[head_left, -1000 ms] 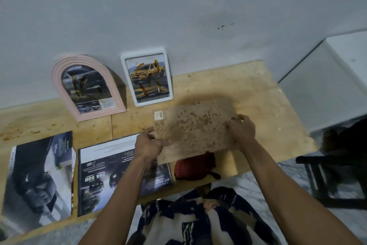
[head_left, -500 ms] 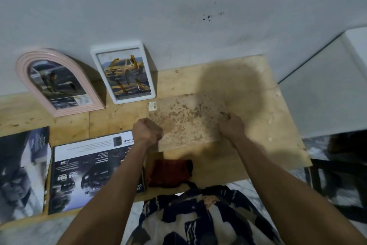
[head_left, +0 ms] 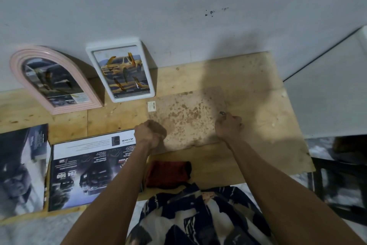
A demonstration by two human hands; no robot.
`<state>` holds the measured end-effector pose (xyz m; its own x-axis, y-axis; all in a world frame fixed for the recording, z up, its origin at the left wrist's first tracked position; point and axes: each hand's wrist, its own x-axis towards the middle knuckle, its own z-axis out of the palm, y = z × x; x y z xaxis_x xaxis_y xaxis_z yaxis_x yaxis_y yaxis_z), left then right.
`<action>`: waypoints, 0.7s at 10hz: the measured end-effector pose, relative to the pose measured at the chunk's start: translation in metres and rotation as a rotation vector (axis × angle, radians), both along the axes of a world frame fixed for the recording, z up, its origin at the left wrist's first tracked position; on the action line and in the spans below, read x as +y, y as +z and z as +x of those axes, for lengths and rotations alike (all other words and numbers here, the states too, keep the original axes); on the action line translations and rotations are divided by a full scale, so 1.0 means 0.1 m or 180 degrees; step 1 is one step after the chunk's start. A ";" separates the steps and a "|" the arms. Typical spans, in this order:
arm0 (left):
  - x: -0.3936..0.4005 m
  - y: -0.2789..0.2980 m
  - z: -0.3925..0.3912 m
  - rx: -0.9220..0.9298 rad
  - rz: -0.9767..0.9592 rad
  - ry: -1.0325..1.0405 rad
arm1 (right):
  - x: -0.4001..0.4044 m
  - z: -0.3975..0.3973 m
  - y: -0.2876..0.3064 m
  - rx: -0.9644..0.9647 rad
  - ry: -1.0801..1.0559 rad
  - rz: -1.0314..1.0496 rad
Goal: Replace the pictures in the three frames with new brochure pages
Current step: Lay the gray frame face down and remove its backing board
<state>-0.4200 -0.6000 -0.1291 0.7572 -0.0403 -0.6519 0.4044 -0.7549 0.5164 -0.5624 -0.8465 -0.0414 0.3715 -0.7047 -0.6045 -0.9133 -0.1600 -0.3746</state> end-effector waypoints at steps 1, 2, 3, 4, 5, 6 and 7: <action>0.16 -0.55 0.10 -0.0116 0.0305 -0.0338 | 0.02 -0.02 -0.04 -0.0036 0.0028 0.0032; 0.03 0.03 0.00 -0.0104 0.0482 -0.0450 | 0.05 -0.03 -0.04 0.0053 0.0131 0.0024; -0.13 0.63 -0.16 -0.0052 0.0183 -0.0228 | 0.08 -0.01 0.01 0.0016 0.0094 0.0071; -0.17 0.86 -0.24 -0.0043 0.0040 -0.0140 | 0.17 0.02 0.05 0.0015 0.0064 -0.0265; -0.06 1.08 -0.35 -0.0354 0.0065 -0.0158 | 0.40 0.09 0.09 -0.0167 0.0275 -0.0699; 0.24 1.20 -0.40 -0.0552 0.0055 -0.0035 | 0.82 0.21 0.14 -0.0594 0.0679 -0.0561; 0.72 1.32 -0.48 -0.0742 0.0161 0.0020 | 1.32 0.30 0.15 -0.0822 0.0867 -0.0358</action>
